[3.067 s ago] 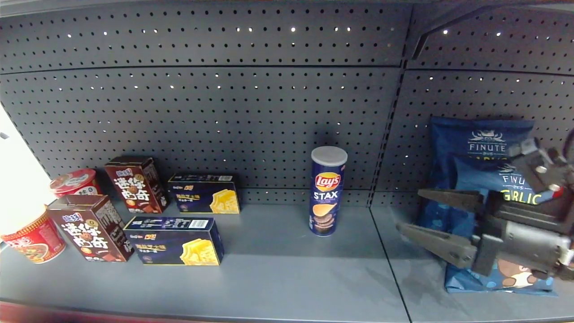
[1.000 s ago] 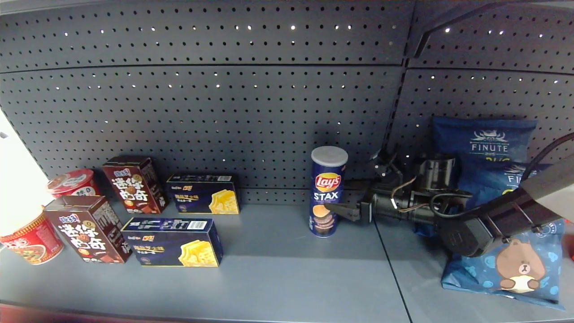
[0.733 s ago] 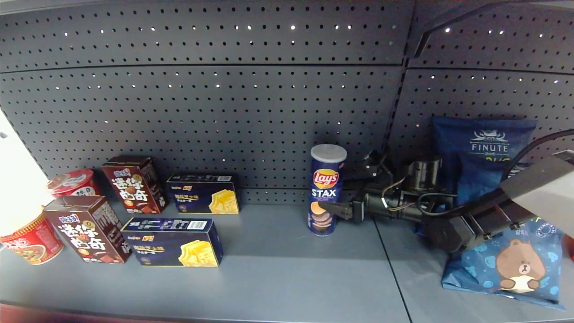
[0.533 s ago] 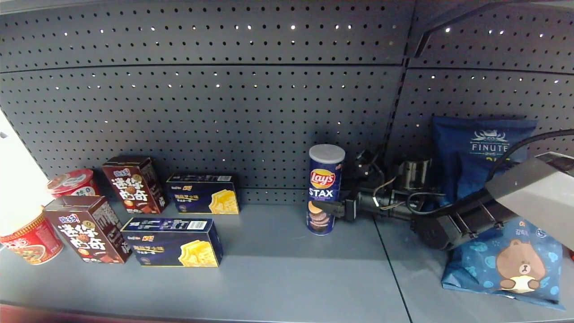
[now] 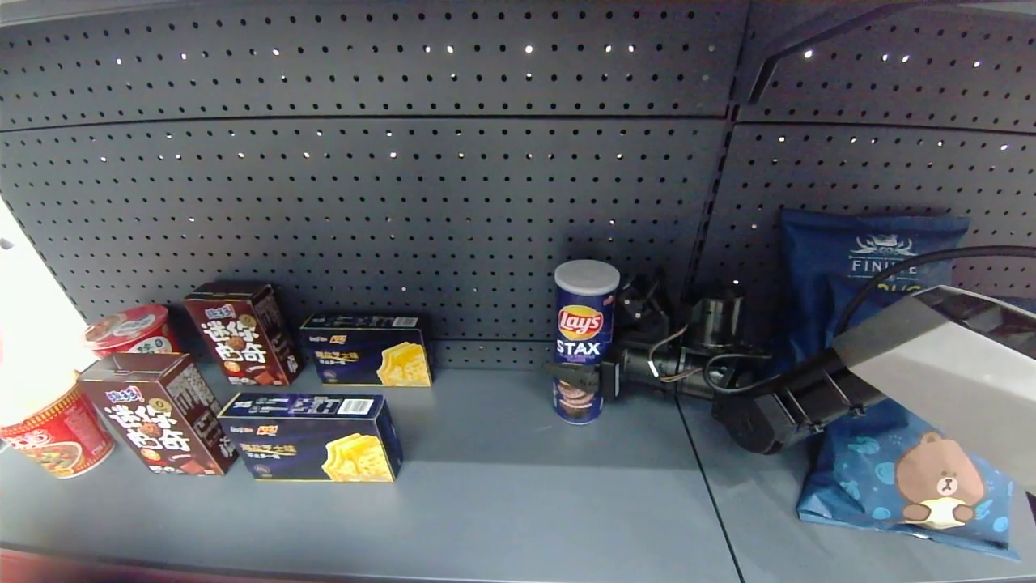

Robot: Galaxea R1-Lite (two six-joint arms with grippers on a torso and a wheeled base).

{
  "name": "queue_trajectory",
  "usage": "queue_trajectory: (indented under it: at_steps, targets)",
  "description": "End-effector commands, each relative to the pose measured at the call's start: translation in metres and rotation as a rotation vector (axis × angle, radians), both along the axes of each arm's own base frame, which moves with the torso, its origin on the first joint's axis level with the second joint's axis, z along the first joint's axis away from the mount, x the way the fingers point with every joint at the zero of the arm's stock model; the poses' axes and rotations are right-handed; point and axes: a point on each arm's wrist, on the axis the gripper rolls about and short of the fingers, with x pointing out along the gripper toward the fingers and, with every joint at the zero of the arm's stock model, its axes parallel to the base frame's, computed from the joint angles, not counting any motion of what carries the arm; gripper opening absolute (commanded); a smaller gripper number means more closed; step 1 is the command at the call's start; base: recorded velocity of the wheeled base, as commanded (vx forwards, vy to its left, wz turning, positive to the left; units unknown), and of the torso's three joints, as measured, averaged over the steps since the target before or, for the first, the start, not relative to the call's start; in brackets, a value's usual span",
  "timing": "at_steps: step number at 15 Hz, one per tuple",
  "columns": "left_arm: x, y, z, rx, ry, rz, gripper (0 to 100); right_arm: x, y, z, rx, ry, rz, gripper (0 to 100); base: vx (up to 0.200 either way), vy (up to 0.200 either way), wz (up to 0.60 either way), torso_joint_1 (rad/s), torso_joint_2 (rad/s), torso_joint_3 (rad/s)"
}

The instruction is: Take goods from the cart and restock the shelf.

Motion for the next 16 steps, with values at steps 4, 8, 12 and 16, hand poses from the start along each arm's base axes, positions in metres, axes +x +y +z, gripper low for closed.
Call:
queue_trajectory:
  at_steps: [4, 8, 12, 16]
  targets:
    - [0.0, 0.0, 0.001, -0.001, -0.002, 0.001, 0, 0.004, 0.008, -0.013, 0.016, 0.008, 0.015, 0, 0.0, 0.0, 0.0, 0.0, 0.0, 0.0]
    - [0.0, 0.0, 0.0, 0.0, 0.0, 0.004, 0, 0.001, 0.005, -0.006, 0.03, -0.003, 0.007, 0, 0.0, 0.0, 0.0, 0.0, 0.0, 0.0]
    - [-0.003, 0.001, -0.001, -0.004, -0.018, 0.007, 0, -0.034, -0.011, 0.015, 0.026, -0.005, 0.01, 0, 0.0, 0.0, 0.0, 0.0, 0.0, 0.0]
    - [-0.01, 0.002, -0.008, -0.005, -0.024, 0.005, 0, -0.081, -0.035, 0.035, 0.019, -0.008, 0.011, 0, 0.0, 0.0, 0.0, 0.0, 0.0, 0.0]
